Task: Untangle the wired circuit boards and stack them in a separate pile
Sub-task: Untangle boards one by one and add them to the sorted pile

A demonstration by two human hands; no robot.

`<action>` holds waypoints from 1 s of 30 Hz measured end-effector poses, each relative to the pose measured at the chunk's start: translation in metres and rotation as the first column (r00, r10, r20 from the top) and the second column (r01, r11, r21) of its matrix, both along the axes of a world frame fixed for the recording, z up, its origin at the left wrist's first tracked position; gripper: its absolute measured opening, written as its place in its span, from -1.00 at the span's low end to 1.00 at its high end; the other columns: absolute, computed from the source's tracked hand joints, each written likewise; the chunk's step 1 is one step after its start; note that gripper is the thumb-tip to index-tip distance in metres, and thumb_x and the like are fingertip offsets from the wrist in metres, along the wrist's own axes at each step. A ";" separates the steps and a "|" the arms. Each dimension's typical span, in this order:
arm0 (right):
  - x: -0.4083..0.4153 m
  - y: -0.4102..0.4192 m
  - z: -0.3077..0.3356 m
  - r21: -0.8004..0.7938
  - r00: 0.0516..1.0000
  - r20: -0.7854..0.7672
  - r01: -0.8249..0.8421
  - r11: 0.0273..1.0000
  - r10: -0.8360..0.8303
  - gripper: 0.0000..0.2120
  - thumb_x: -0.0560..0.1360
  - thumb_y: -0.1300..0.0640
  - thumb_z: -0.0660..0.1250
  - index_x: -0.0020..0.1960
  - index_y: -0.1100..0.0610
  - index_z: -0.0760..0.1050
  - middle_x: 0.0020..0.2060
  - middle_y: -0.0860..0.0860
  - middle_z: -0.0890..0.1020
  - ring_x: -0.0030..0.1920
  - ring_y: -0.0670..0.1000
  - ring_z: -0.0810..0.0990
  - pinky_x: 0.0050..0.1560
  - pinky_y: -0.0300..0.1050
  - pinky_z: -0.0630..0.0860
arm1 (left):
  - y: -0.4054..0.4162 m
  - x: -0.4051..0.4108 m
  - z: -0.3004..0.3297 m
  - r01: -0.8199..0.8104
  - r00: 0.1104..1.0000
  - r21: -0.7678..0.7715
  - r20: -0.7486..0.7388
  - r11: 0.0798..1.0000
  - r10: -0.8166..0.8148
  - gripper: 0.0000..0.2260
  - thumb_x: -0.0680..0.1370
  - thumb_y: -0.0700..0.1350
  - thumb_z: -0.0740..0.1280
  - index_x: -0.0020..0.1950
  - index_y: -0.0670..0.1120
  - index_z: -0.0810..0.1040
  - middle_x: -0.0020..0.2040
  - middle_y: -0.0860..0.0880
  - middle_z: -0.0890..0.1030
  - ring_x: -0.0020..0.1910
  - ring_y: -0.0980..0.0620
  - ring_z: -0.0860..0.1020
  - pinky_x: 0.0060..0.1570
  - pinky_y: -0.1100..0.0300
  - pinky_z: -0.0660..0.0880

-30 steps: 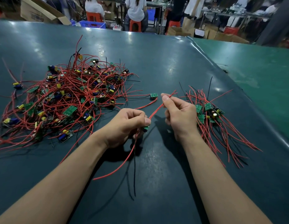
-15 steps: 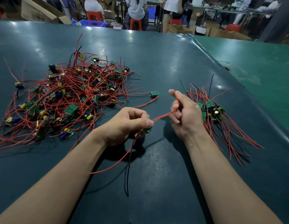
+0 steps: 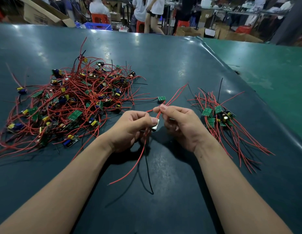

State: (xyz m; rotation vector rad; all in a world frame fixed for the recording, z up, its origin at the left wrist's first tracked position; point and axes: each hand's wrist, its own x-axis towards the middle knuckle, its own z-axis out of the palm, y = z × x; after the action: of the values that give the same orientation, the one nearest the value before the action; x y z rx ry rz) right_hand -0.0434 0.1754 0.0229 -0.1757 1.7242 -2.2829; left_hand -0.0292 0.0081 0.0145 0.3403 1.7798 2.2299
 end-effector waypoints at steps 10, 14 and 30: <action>-0.010 0.004 0.006 -0.201 0.940 0.069 0.342 0.918 -0.335 -0.73 0.60 0.17 0.27 -0.25 0.21 0.55 -0.53 -0.07 0.38 -0.61 -0.15 0.21 -0.64 -0.33 0.11 | -0.006 0.004 0.006 0.152 0.988 -0.026 -0.029 0.988 -0.152 -0.70 0.27 -0.06 0.44 -0.43 -0.12 0.32 -0.44 -0.04 0.35 -0.52 0.07 0.29 -0.53 0.31 0.23; -0.009 0.004 0.007 -0.330 0.953 0.227 0.267 0.905 -0.199 -0.59 0.61 0.13 0.18 -0.41 0.11 0.43 -0.59 -0.09 0.26 -0.66 -0.16 0.15 -0.71 -0.32 0.09 | -0.006 0.005 0.007 0.190 0.980 -0.057 -0.051 0.980 -0.193 -0.77 0.28 -0.05 0.42 -0.49 -0.02 0.42 -0.45 -0.01 0.37 -0.50 0.06 0.29 -0.51 0.30 0.21; -0.008 0.006 0.008 -0.222 0.950 0.205 0.279 0.934 -0.235 -0.49 0.56 -0.25 0.17 -0.10 0.17 0.62 -0.47 -0.08 0.40 -0.58 -0.16 0.24 -0.63 -0.34 0.17 | -0.007 0.001 0.005 0.002 0.999 0.070 0.036 0.998 -0.005 -0.86 0.38 -0.11 0.46 -0.35 -0.10 0.60 -0.37 -0.03 0.50 -0.45 0.10 0.42 -0.44 0.29 0.27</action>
State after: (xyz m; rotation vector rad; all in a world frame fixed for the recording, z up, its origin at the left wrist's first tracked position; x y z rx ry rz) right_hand -0.0515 0.1814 0.0304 0.2127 1.4409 -2.6108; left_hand -0.0283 0.0015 0.0191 0.3149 1.6851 2.2849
